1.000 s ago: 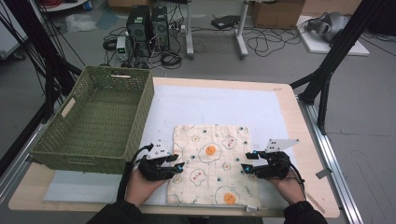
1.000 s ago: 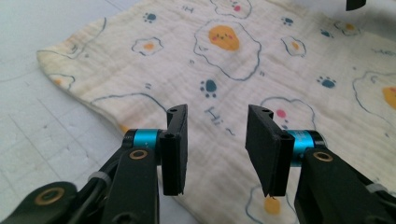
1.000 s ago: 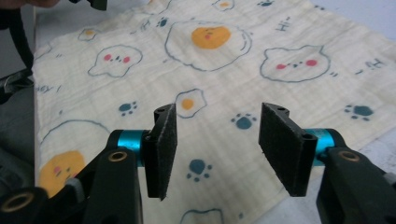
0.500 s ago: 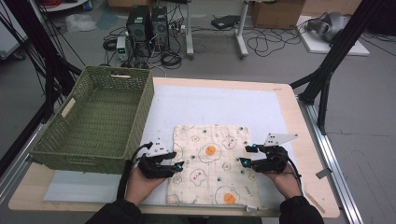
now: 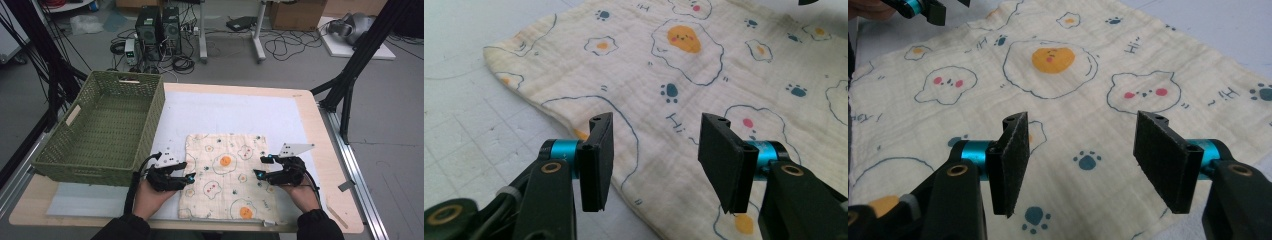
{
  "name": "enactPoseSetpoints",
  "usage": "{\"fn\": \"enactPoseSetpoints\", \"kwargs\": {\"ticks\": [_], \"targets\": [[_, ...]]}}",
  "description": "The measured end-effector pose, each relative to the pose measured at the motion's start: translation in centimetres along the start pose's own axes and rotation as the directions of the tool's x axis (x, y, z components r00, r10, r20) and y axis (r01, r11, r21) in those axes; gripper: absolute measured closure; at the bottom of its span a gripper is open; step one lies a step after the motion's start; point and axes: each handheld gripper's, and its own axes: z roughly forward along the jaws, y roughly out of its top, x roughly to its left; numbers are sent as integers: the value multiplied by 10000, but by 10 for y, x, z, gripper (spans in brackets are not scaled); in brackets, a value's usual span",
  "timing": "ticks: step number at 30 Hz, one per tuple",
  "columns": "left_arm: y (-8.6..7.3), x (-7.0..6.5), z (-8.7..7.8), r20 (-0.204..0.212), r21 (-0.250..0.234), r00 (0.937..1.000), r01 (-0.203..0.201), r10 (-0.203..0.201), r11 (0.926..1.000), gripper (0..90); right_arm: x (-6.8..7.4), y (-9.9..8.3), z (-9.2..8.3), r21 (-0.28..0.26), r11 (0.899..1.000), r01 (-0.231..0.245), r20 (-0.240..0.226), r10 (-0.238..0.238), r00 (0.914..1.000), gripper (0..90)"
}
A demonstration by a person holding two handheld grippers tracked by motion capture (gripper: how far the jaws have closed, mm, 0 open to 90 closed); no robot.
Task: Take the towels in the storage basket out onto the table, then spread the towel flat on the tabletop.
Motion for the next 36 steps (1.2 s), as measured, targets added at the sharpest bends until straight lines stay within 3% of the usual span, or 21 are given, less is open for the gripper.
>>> {"fn": "enactPoseSetpoints", "kwargs": {"ticks": [20, 28, 36], "targets": [[-1, 1, 1, -112, 117, 9999, -66, 67, 9999, 480, 2, -2, 3, 429, 9989, 193, 126, -198, 9997, 396], [-1, 3, 3, -197, 232, 9998, -65, 70, 9997, 492, 2, -3, 10, 1030, 9937, 441, 232, -467, 9986, 470], [2, 6, 5, -278, 185, 9996, 51, -45, 9998, 528, -9, -4, 11, 879, 9960, 166, 405, -203, 9990, 536]]}}
